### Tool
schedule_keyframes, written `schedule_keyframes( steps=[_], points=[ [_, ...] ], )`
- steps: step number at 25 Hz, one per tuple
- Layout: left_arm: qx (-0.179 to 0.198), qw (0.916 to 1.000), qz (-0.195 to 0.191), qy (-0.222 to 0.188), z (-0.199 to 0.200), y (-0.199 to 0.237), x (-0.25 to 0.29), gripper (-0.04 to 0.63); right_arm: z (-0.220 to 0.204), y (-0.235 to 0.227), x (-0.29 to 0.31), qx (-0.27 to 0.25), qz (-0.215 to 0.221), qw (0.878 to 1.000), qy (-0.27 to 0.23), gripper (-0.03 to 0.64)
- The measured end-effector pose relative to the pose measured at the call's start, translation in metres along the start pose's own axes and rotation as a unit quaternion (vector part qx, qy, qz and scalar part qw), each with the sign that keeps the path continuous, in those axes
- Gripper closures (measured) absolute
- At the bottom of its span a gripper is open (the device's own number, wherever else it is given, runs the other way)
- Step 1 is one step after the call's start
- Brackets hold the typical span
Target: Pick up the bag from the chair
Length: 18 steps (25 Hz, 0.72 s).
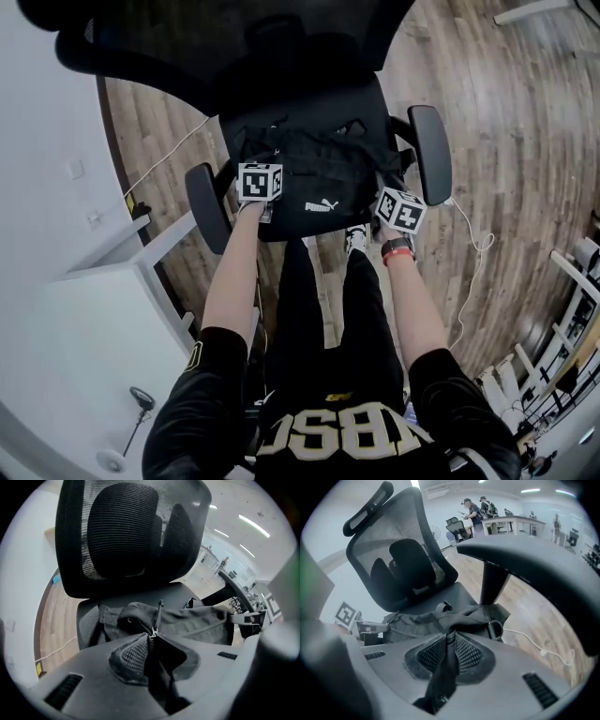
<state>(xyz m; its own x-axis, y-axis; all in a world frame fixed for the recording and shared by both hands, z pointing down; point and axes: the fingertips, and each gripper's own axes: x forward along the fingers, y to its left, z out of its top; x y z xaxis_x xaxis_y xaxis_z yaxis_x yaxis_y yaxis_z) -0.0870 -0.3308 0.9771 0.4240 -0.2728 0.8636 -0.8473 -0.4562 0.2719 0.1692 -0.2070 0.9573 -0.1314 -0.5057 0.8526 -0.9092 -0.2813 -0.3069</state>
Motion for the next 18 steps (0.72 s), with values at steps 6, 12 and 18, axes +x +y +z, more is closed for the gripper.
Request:
schedule_keyframes(
  steps=[6,12,18],
  points=[
    [0.006,0.9999,0.006,-0.008,0.005,-0.005,-0.042,0.532,0.012,0.022,-0.020,-0.005,0.010,1.000,0.008,0.552],
    [-0.013,0.9987,0.018,-0.045,0.023,-0.017,-0.092,0.534,0.033,0.039,-0.049,-0.024,0.005,1.000,0.012,0.552],
    [-0.046,0.9943,0.045,-0.085,0.046,-0.031,-0.152,0.534,0.064,0.062,-0.090,-0.029,0.027,0.999,-0.011,0.552]
  ],
)
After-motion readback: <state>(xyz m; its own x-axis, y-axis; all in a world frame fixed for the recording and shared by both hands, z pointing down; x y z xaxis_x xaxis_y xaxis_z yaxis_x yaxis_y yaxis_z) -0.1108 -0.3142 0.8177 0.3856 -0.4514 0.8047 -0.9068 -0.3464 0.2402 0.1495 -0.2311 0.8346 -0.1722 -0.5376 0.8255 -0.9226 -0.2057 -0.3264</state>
